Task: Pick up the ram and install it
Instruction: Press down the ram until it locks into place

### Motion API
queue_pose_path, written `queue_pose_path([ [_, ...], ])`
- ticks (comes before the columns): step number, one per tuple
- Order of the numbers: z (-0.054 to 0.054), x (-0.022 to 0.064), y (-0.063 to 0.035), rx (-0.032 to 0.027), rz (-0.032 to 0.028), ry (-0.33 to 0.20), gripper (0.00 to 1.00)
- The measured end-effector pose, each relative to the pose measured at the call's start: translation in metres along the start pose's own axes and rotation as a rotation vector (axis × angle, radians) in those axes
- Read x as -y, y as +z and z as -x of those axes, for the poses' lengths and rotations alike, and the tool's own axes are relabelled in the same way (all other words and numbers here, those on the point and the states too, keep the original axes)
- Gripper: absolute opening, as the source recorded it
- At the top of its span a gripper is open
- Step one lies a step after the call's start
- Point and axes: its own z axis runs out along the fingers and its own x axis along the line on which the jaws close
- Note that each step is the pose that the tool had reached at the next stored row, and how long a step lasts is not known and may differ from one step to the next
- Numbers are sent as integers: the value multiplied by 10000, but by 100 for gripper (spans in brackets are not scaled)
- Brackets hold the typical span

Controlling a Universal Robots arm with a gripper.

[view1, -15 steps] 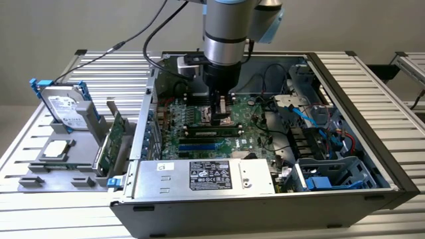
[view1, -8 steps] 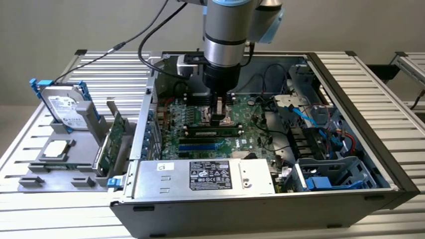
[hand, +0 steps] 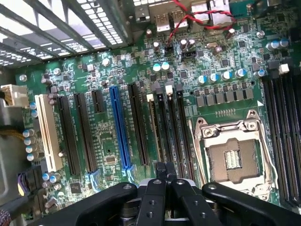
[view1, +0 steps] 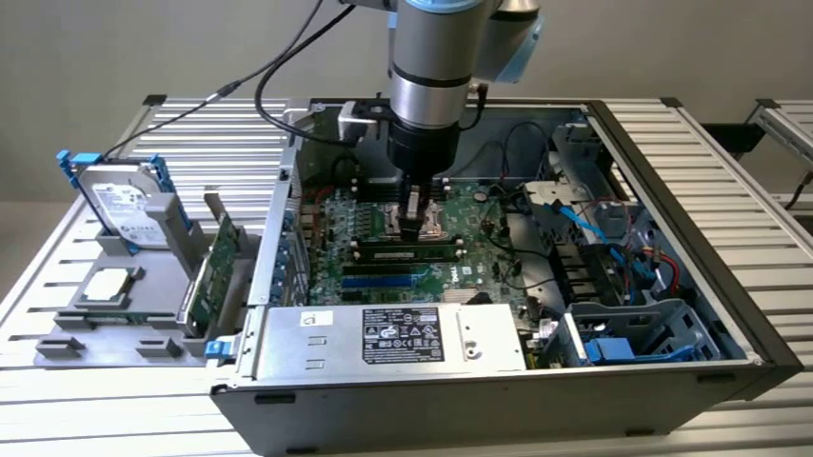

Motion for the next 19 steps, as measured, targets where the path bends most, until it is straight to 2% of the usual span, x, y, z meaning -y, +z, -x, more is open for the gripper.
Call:
queue_pose_path([
  [6,0,0,0,48,52,852,11],
  [13,0,0,0,140,99,1719,11],
  [19,0,0,0,224,116,2374,11],
])
